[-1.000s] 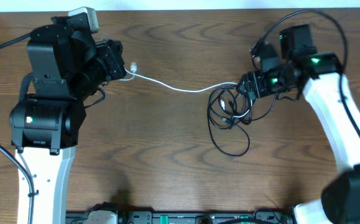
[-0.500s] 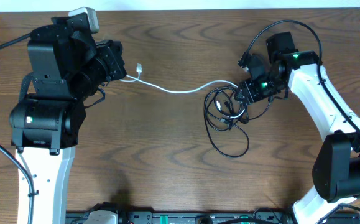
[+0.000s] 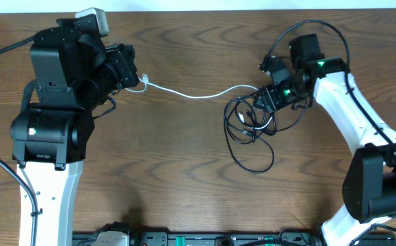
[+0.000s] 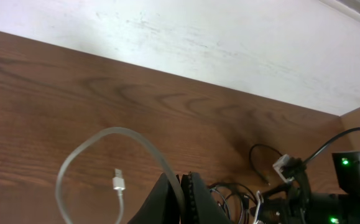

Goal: Untangle cables

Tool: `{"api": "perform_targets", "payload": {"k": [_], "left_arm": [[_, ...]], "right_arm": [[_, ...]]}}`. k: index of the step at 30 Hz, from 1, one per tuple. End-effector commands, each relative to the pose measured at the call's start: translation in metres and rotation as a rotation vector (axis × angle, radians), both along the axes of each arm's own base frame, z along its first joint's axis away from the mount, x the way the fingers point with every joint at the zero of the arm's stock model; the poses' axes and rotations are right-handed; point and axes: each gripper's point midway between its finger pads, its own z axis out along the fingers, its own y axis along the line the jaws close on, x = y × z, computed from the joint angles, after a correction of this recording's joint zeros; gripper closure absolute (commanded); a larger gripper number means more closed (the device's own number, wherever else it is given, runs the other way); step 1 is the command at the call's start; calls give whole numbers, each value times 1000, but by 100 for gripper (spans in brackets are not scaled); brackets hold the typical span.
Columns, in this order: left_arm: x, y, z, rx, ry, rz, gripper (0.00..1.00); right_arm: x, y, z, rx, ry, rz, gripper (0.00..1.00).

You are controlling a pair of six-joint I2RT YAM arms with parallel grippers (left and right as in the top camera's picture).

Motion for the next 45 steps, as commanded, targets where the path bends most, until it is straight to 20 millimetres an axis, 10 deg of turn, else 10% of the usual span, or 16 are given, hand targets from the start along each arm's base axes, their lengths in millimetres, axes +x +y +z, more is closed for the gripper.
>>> {"api": "perform_targets", "payload": {"k": [1,7,12,17,24,27,32,37,45], "left_arm": [[-1,-1,7,8,-22,-19,93],[-1,-1,7,8,-22,-19,93],[-1,-1,7,8,-22,-19,92],[-1,-1,7,7,-21,-20,93],[-1,-1,6,8,-19,-20,93],[-2,-1,5,8,-14,-20,93],[-2,-1,4,9,-9,-20,93],[-2,-1,4,9,-8,-20,93],[-3,-1,4,9,-6,-20,92]], "right_arm": [[-2,10,-6,-10,-19,34,45],[15,-13,-13,-144,-54,-109,99],[36,-42,12,-204,-118,-289,99],[49,-50,96,-150,-272,-338,99],[25,-19,200,23,-433,-259,99],[12,-10,214,61,-451,-228,99],[2,-11,195,19,-380,-193,97],[6,-17,143,-59,-219,-193,54],[18,-16,43,-178,-15,-16,30]]}}
